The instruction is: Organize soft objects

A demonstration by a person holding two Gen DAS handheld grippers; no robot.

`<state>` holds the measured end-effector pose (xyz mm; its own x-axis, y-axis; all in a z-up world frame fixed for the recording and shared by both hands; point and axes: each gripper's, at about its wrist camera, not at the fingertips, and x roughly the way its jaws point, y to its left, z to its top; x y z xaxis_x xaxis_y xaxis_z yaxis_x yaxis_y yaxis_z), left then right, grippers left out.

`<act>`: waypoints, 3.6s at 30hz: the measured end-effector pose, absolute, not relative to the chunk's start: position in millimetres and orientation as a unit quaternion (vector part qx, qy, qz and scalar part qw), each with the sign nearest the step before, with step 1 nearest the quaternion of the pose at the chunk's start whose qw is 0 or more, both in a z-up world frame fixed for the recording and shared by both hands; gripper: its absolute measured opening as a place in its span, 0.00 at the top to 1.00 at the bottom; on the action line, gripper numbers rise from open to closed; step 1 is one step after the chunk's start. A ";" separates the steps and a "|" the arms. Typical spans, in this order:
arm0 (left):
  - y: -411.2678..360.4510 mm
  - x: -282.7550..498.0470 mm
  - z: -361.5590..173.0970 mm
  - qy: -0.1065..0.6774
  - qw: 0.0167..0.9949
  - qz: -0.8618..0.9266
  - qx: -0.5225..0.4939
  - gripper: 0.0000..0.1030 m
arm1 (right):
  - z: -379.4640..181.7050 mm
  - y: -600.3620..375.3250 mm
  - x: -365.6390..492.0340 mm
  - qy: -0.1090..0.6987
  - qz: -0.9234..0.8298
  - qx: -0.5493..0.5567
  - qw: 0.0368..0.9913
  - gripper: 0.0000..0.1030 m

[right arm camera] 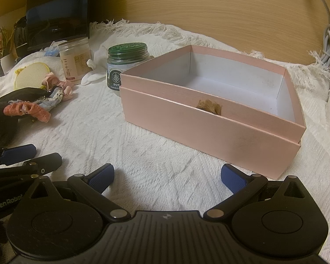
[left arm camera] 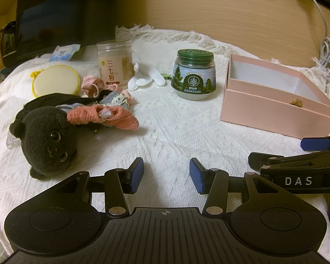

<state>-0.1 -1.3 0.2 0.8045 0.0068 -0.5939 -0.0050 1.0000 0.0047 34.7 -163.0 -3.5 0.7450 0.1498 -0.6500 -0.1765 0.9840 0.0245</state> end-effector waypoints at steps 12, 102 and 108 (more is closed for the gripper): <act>24.3 17.3 21.8 0.399 0.915 -0.051 -0.013 0.71 | 7.1 -160.9 54.7 0.437 0.098 -0.042 0.893 0.00; 294.4 195.3 48.1 0.404 0.869 -0.236 -0.162 0.83 | 74.8 73.3 149.3 0.436 0.128 -0.042 0.890 0.29; 313.2 164.1 67.3 0.353 0.902 -0.174 -0.179 0.83 | 89.7 35.4 142.0 0.421 0.102 -0.020 0.901 0.21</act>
